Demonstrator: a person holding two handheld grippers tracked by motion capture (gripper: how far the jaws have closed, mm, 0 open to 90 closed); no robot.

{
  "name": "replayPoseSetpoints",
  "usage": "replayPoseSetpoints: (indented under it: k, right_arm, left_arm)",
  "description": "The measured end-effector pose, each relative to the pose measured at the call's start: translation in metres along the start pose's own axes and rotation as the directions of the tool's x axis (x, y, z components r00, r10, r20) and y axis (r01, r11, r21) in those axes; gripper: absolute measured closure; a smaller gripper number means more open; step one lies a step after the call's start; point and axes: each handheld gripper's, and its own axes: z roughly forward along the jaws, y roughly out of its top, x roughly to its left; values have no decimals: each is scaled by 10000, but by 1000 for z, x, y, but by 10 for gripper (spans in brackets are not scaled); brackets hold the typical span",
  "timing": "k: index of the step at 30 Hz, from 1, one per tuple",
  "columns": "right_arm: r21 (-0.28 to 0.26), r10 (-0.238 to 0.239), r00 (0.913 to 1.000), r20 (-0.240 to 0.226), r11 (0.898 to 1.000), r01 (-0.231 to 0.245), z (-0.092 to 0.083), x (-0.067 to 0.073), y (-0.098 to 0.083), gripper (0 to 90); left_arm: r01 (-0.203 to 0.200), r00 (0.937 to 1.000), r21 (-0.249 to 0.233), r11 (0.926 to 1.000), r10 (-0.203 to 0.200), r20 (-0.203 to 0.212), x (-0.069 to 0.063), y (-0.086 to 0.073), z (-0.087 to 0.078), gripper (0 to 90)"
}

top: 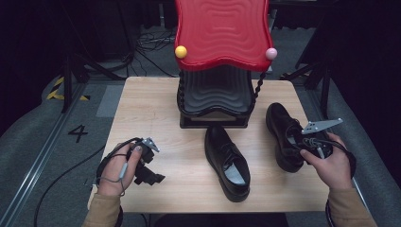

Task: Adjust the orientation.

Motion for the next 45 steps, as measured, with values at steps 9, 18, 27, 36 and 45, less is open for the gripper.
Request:
replayPoseSetpoints:
  k: [9, 18, 27, 36, 45]
  right_arm:
    - [502, -1002, 9921, -760, 9933, 1041, -7, 26, 4, 759]
    - [687, -1788, 9756, -1276, 9797, 1885, -7, 43, 10, 758]
    - [1085, -2209, 9629, -1550, 9650, 2388, -7, 55, 13, 756]
    - [1008, -2858, 9308, -2277, 9439, 3144, 2, 68, 19, 756]
    - [1909, -3204, 9331, -1632, 9177, 3485, 41, 76, 23, 758]
  left_arm:
    - [-113, 9999, 20, 9999, 113, 65, 1, 5, 1, 179]
    - [-111, 9999, -11, 9999, 111, 39, 0, 5, 0, 178]
    - [-58, 10000, -18, 10000, 58, 22, 0, 2, -1, 178]
    - [25, 10000, -4, 10000, -25, -7, 0, -1, -2, 177]
    - [181, 9998, -52, 9998, -181, -86, 2, -7, -3, 178]
